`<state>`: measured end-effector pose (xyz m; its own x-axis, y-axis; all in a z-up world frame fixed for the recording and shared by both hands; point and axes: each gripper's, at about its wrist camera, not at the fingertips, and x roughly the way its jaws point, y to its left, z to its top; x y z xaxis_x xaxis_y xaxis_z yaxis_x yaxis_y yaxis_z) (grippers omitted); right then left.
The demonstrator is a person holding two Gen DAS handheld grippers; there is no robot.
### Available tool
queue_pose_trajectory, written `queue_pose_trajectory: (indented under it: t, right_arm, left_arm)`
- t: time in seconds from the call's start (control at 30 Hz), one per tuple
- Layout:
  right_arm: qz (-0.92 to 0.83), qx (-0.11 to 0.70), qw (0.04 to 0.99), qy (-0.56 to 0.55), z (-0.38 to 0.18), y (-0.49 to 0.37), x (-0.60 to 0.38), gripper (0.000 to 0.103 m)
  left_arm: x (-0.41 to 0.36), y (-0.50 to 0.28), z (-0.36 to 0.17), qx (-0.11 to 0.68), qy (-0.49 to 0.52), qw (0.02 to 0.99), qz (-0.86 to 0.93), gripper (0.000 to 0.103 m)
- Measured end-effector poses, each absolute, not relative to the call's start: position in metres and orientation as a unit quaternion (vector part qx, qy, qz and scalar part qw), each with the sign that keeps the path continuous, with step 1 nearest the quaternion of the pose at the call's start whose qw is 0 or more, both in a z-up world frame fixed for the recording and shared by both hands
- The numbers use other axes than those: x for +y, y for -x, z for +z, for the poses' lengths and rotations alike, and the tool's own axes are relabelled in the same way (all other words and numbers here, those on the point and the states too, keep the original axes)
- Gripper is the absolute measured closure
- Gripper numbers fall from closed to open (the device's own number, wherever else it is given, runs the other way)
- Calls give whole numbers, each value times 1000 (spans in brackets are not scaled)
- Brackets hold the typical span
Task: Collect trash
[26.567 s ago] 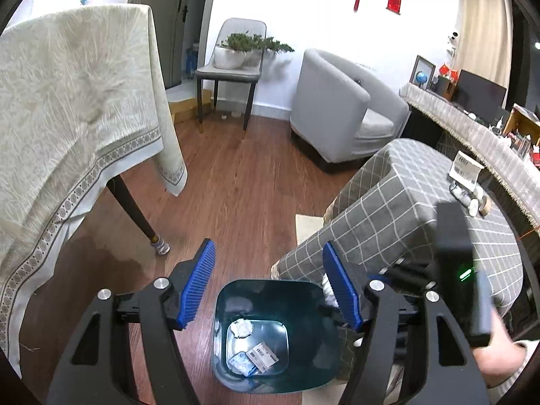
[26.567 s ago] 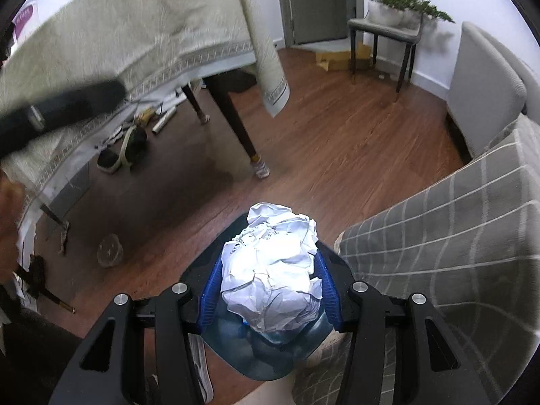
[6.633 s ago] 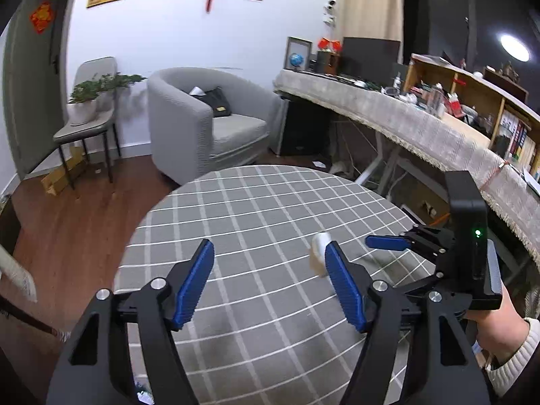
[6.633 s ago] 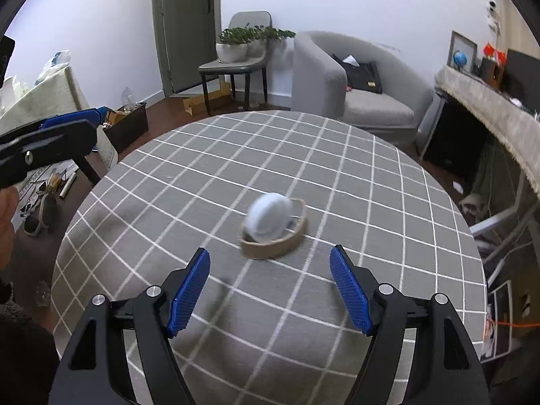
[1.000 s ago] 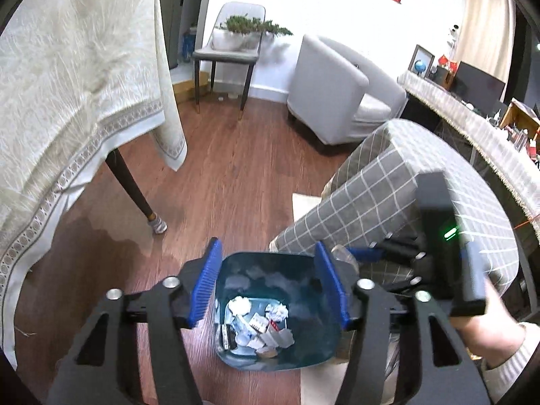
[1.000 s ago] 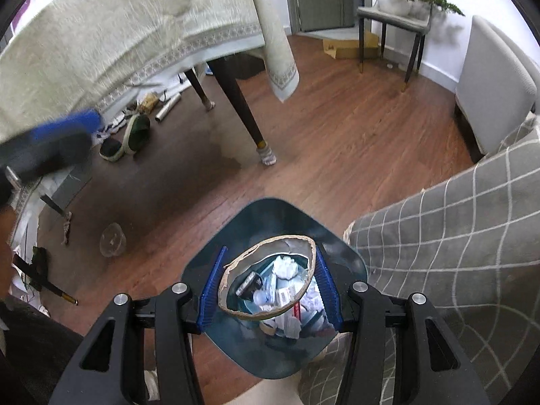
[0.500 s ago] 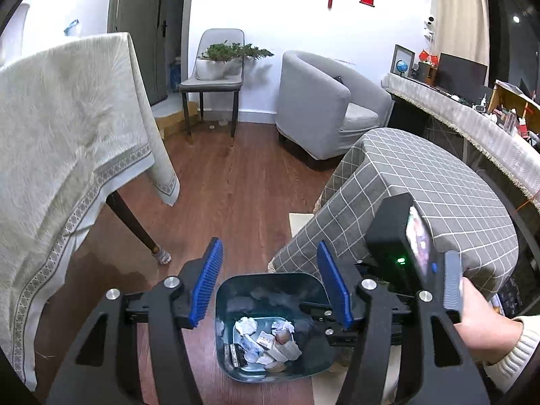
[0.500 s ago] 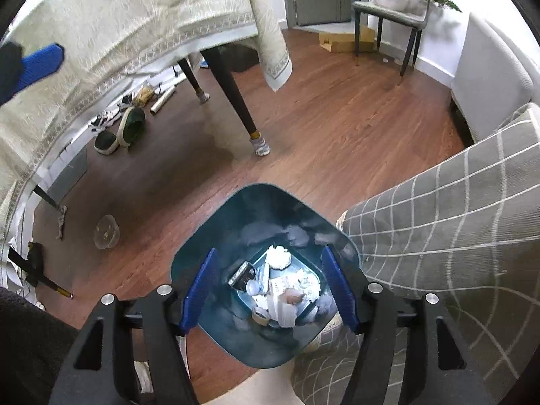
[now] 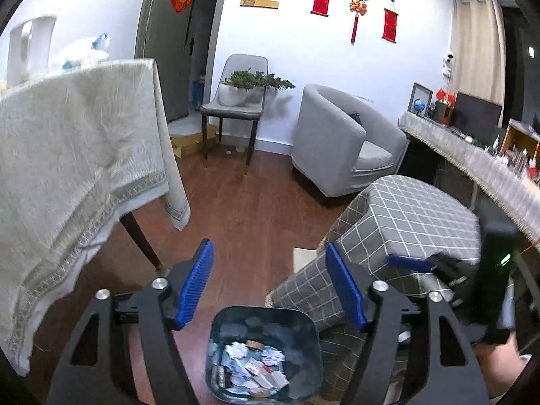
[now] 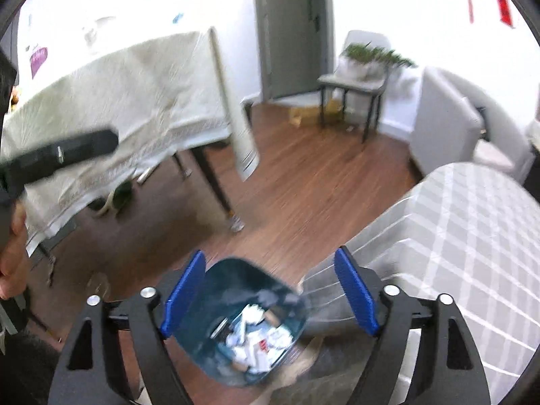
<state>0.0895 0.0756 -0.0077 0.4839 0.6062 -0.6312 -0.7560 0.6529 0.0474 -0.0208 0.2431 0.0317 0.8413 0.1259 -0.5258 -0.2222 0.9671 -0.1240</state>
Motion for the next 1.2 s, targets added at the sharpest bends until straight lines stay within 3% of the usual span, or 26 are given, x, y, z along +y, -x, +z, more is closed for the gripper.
queue_pose_trajectory:
  t: [0.1,0.4,0.63,1.2]
  right_arm:
    - [369,294,872,125,2,-93,54,22]
    - [305,273,906,111,17,-103,-17,13]
    - [256,265,926,89,20,-100,-72,5]
    - [279,276,919,29,14,-65,-166,4]
  left_arm:
    - [235,18,34,265,86,955,99,13]
    - [212,4,29,257,83,956,115,4]
    - [195,3,23,253,73,956,126,3]
    - [157,34,4,276,36,952,126,3]
